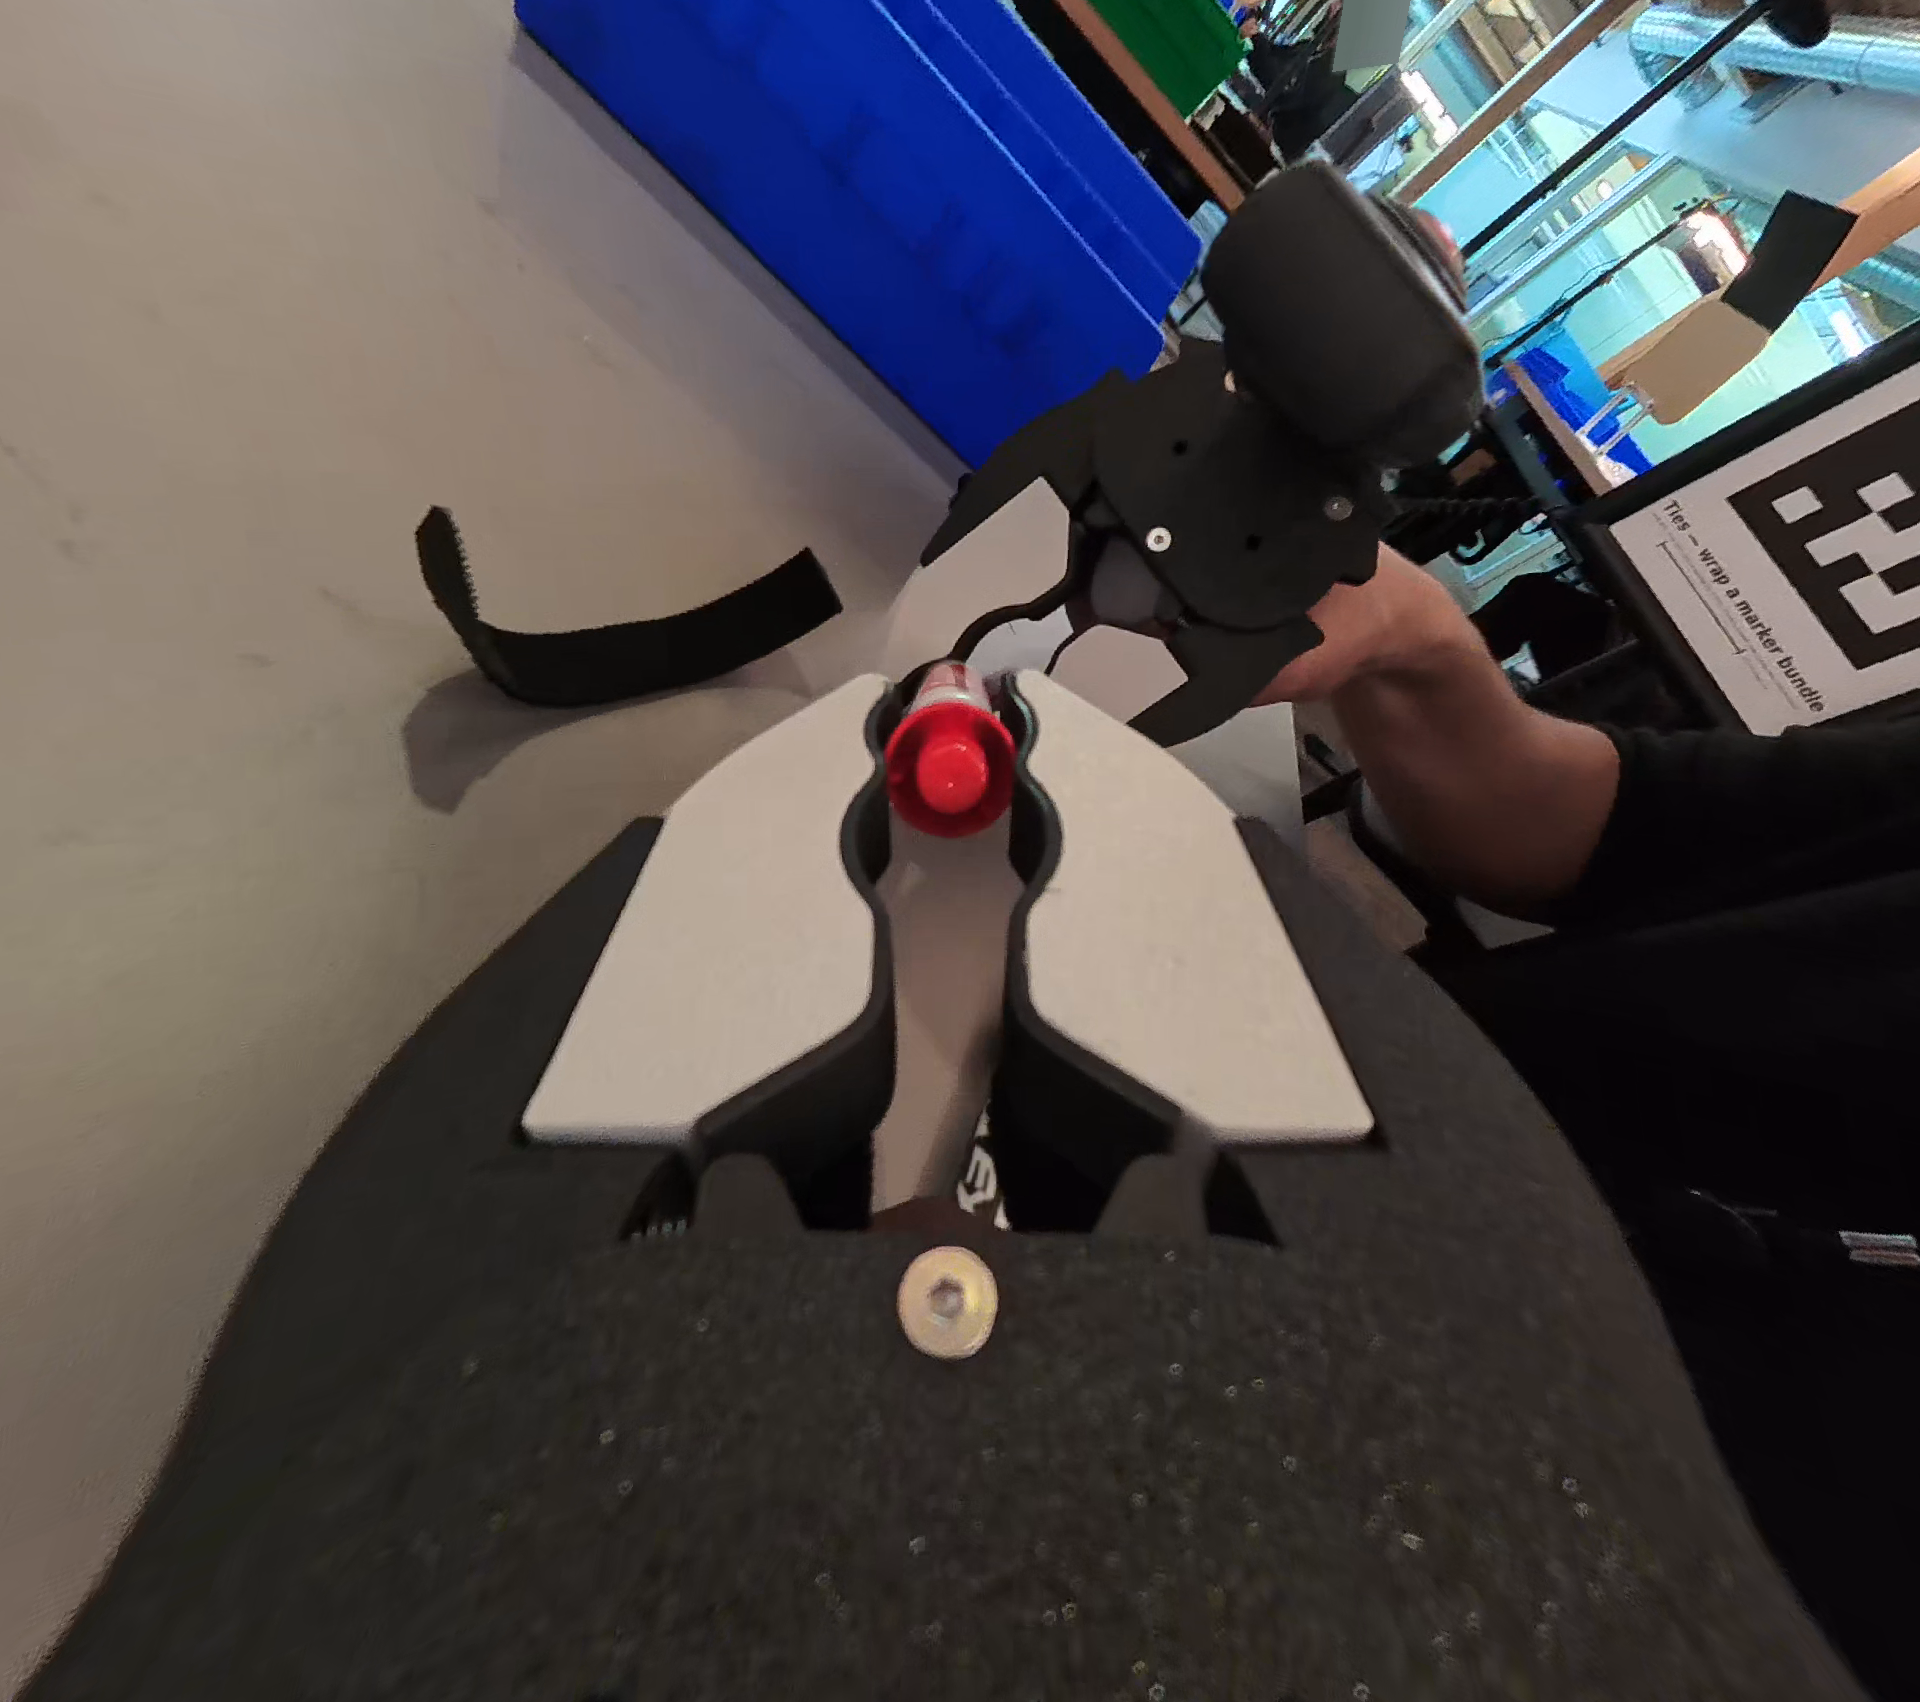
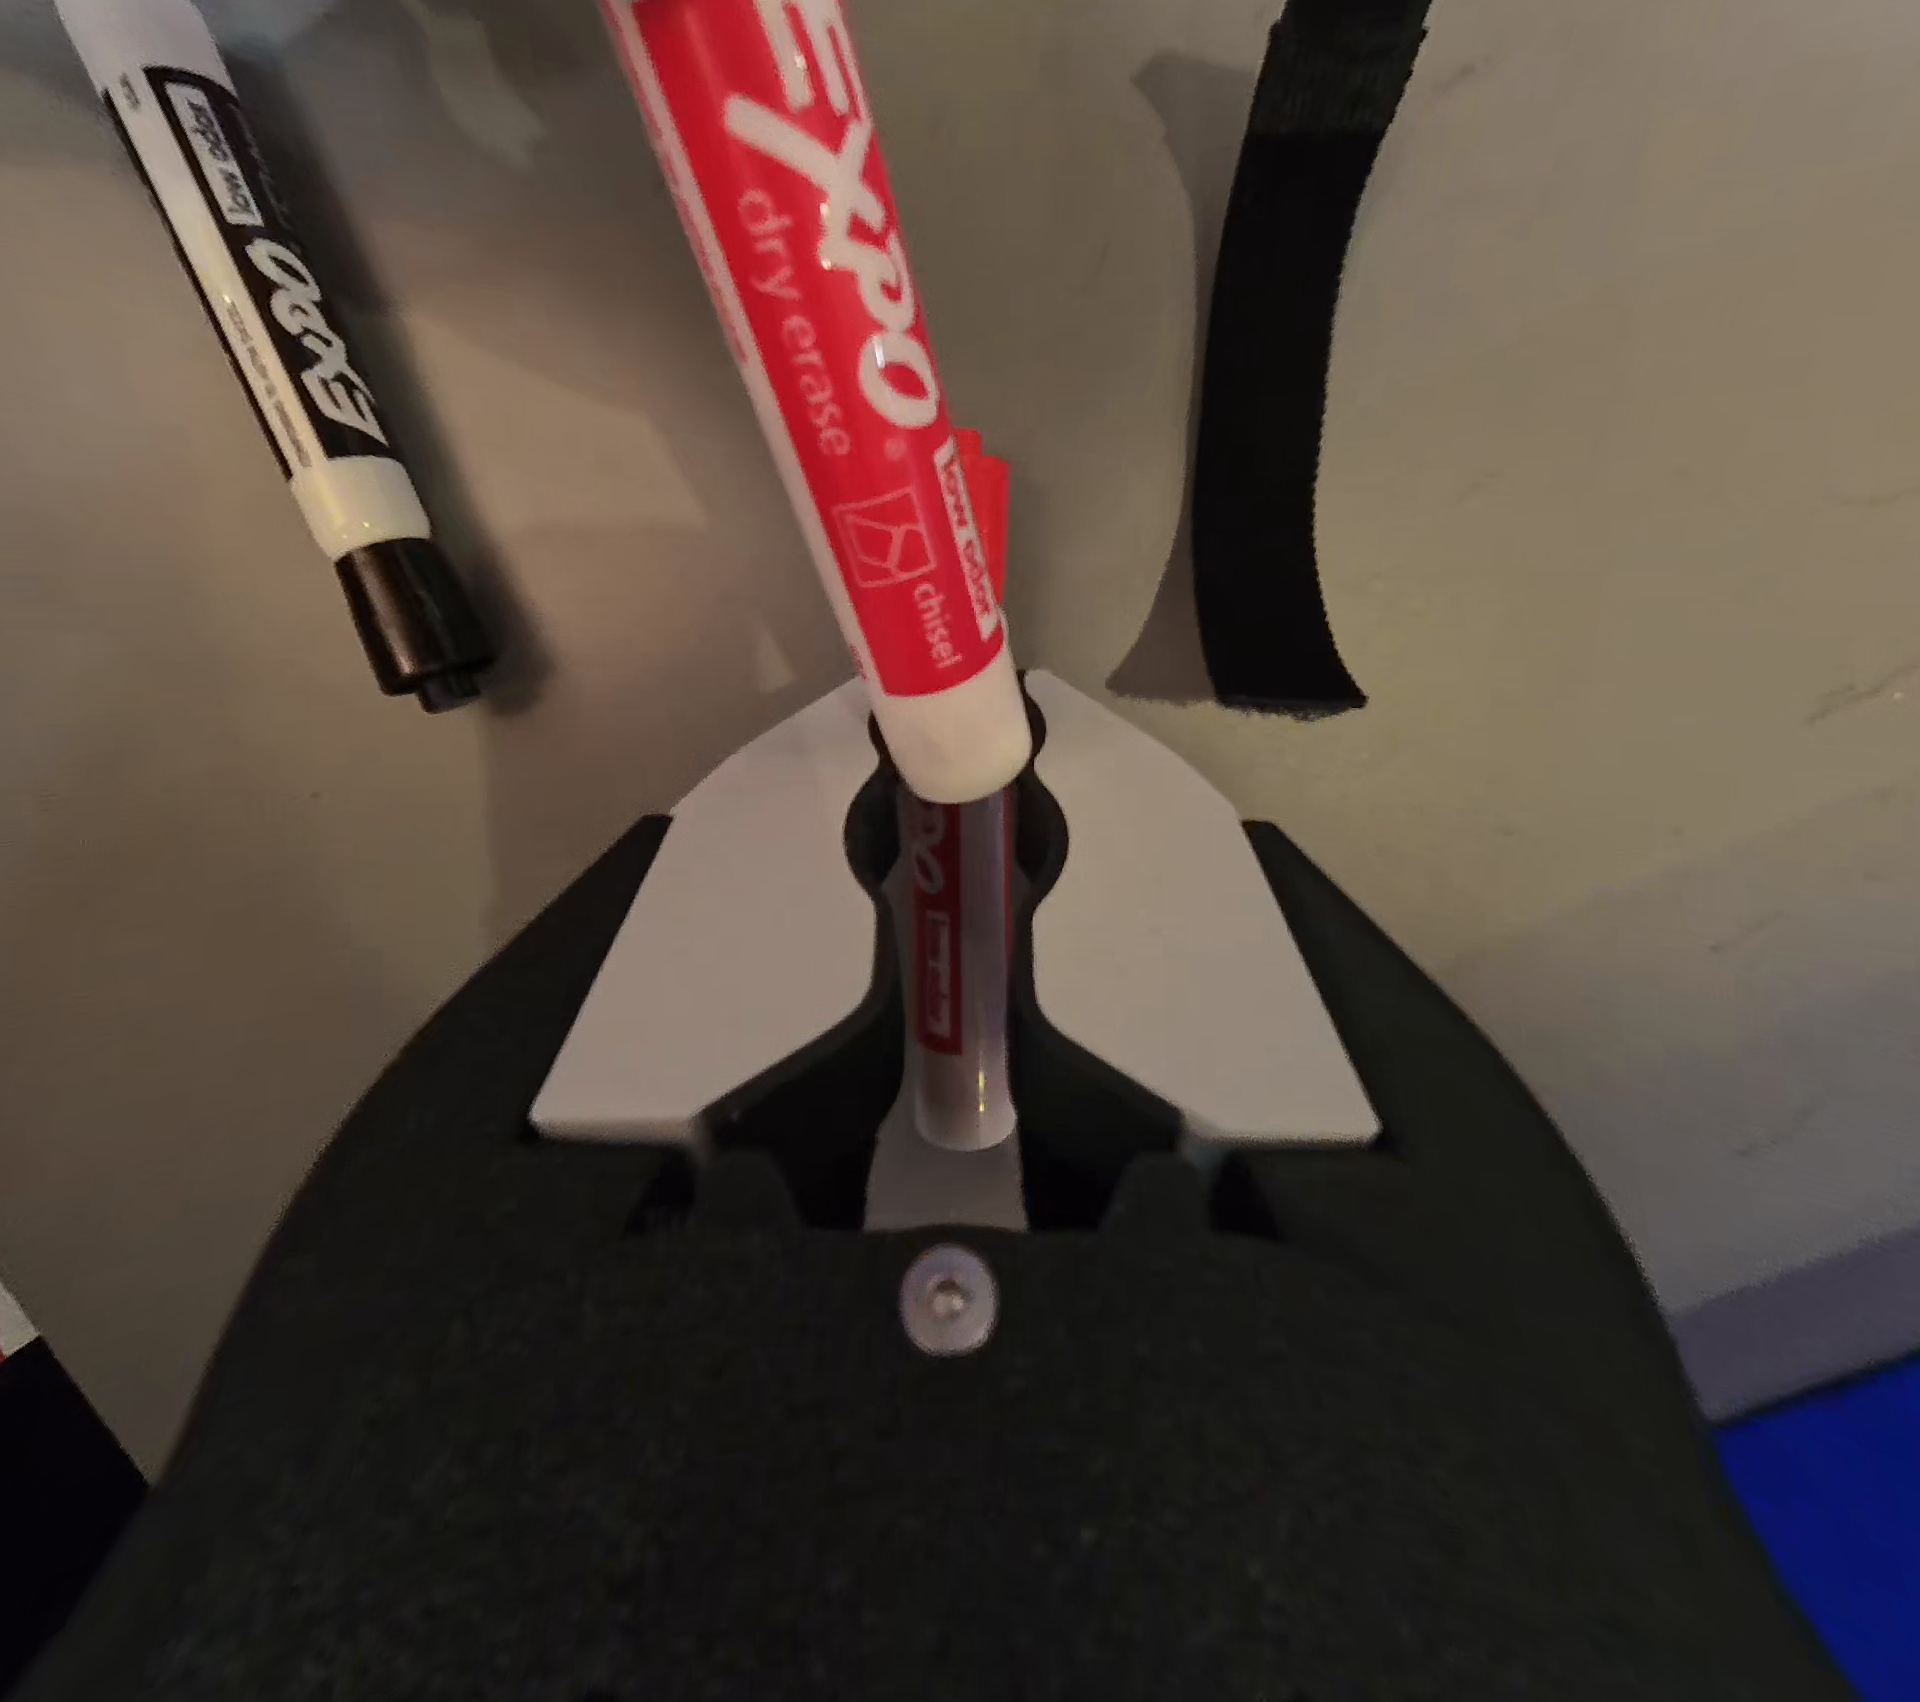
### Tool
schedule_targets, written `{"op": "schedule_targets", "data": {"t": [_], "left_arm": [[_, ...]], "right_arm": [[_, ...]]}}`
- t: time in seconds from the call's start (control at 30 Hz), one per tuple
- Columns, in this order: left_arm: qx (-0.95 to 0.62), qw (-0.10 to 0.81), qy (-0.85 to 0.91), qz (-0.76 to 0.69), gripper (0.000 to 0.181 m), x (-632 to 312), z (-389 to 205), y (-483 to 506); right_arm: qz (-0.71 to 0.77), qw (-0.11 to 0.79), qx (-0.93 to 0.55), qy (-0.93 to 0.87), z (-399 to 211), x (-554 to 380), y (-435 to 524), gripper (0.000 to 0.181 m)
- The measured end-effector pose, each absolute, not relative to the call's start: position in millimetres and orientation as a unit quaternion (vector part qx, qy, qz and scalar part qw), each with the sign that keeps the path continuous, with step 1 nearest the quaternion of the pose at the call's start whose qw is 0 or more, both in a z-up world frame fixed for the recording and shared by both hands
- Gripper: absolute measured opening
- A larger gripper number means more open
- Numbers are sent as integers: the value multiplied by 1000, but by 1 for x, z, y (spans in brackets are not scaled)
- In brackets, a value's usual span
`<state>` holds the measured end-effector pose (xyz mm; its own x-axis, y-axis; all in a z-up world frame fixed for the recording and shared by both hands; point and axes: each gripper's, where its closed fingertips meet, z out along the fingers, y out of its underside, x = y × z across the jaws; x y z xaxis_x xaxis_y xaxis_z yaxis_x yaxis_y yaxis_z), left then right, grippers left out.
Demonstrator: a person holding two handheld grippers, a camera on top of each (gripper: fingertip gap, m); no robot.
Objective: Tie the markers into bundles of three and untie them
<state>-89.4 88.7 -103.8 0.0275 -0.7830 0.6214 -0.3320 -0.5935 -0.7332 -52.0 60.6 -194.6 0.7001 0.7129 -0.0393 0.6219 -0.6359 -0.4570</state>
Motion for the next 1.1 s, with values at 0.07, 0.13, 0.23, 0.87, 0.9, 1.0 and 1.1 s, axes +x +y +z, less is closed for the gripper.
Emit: {"op": "schedule_targets", "data": {"t": [0.07,0.13,0.23,0.87,0.9,1.0,1.1], "left_arm": [[-694,179,394,-576,17,-89,-106,90],[-703,148,370,-589,17,-89,-109,93],[-712,116,337,-605,17,-91,-114,97],[-735,44,279,-616,22,-82,-141,91],[-737,55,289,-609,27,-88,-139,95],[-735,93,327,-586,28,-106,-128,104],[-728,99,381,-561,31,-112,-129,99]], "right_arm": [[107,202,-896,-380,-195,-51,59,18],[96,194,-893,-394,-195,-50,59,18],[77,173,-889,-416,-197,-48,58,18],[64,143,-878,-452,-198,-51,60,18],[64,145,-878,-452,-198,-51,60,18],[64,142,-876,-457,-198,-51,60,18],[62,138,-875,-460,-198,-50,61,19]]}}
